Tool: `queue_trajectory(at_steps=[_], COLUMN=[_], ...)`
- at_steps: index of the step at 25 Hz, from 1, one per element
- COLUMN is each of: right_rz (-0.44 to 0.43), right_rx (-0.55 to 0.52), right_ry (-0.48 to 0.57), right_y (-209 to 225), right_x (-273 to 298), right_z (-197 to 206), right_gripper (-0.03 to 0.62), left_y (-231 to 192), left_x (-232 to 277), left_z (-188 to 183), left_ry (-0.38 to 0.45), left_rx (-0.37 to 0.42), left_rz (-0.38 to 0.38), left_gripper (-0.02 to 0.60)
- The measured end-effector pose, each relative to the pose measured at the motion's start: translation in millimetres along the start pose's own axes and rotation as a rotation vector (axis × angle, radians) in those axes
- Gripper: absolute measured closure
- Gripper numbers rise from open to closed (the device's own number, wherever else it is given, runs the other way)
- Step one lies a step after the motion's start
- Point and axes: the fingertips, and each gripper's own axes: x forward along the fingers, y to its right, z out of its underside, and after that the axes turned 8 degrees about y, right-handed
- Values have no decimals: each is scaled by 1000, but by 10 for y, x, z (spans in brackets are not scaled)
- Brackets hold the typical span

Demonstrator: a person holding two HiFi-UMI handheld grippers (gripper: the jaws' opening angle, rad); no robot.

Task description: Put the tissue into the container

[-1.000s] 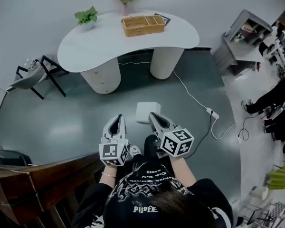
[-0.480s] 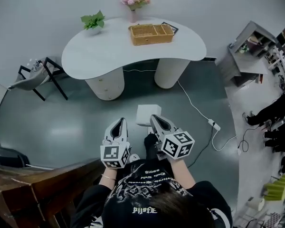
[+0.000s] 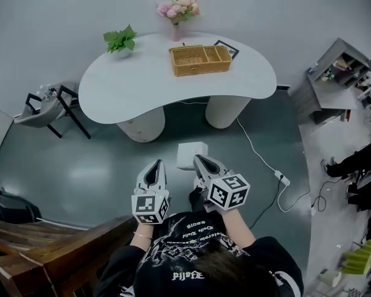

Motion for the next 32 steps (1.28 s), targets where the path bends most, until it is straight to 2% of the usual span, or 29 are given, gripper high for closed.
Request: queue_trajectory(at_steps=[12, 19, 25, 32], right_rz=[-51, -64, -97, -90], right_rx=[-9, -1, -3, 11], right_ry=[8, 11, 17, 24], right_y=[794, 1263, 1505, 1668], right_x=[552, 734, 830, 904], right_z=[-785, -1085, -1299, -1419], right_gripper=[568, 568, 568, 568], left_y=[204, 403, 507, 545], left_x=[1096, 1641, 1957, 2093], left_z=[-135, -196, -226, -270], left_ry=[-7, 9, 19, 36], left_rx=[-12, -9, -28, -29], left_rz=[-49, -60, -89, -108], left_gripper=[555, 555, 555, 555])
